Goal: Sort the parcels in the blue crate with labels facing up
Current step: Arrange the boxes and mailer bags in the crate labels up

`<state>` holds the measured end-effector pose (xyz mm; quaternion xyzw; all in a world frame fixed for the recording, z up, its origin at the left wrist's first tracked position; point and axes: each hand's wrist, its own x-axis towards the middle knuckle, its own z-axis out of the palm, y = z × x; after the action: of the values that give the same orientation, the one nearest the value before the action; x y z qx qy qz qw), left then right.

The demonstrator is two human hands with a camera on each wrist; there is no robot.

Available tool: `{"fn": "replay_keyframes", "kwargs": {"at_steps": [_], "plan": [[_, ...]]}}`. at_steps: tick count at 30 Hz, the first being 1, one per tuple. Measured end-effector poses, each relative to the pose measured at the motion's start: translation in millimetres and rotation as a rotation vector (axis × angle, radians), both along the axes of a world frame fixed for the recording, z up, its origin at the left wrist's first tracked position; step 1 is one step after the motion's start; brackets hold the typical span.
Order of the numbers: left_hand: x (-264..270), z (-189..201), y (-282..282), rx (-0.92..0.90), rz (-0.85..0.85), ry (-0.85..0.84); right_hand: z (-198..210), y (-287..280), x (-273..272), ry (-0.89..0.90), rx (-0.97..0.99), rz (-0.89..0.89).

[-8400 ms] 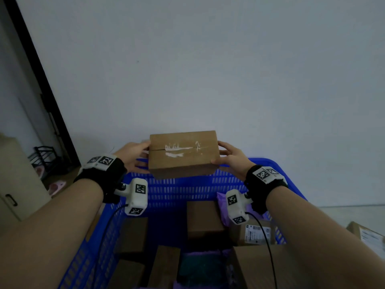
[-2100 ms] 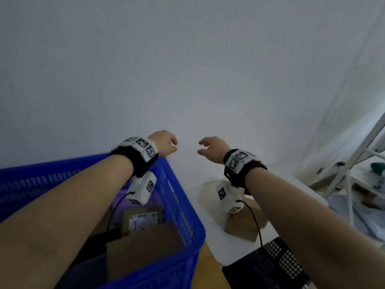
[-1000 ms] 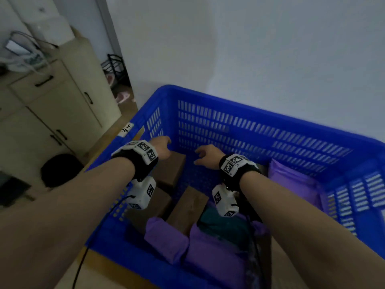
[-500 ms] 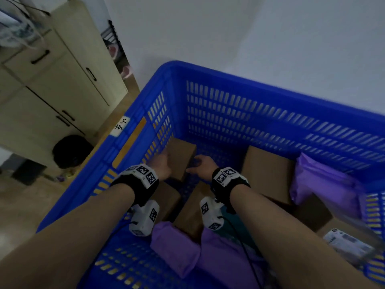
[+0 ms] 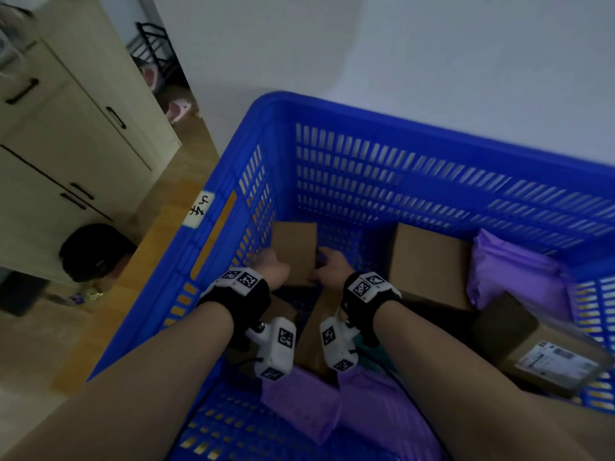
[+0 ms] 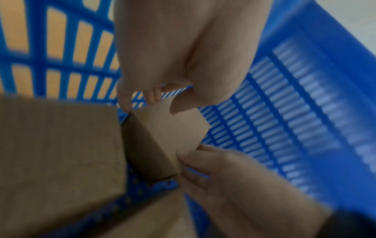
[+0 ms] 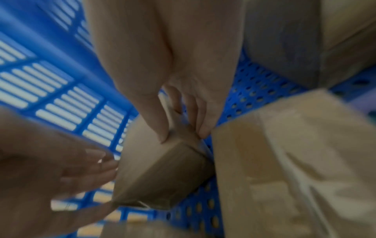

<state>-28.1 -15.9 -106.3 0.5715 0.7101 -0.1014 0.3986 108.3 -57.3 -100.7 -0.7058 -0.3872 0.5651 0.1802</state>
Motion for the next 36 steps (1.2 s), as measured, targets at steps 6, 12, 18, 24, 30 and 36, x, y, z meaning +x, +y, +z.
{"fn": "replay_keyframes", "kwargs": {"at_steps": [6, 12, 18, 24, 30, 36], "plan": [[6.5, 1.7, 3.6, 0.082, 0.154, -0.34, 35.9, -3.9, 20.5, 0.034, 0.099, -0.104], [25.7, 71.3, -15.5, 0.221, 0.181, -0.65, 71.8, -15.5, 43.6, 0.051, 0.24, -0.281], [32.2, 105.3, -32.0, 0.209, 0.183, -0.886, 99.8, -29.0, 55.2, 0.086, 0.317, -0.415], [36.0, 120.6, -32.6, 0.213, 0.156, -0.952, 110.9, -32.5, 59.4, 0.027, 0.448, -0.39], [43.6, 128.4, -29.6, 0.088, 0.243, -0.892, 126.8, -42.1, 65.2, -0.303, 0.591, -0.008], [41.7, 127.4, -29.3, -0.044, 0.245, -0.816, 126.6, -51.9, 49.8, -0.647, 0.552, 0.249]]}}
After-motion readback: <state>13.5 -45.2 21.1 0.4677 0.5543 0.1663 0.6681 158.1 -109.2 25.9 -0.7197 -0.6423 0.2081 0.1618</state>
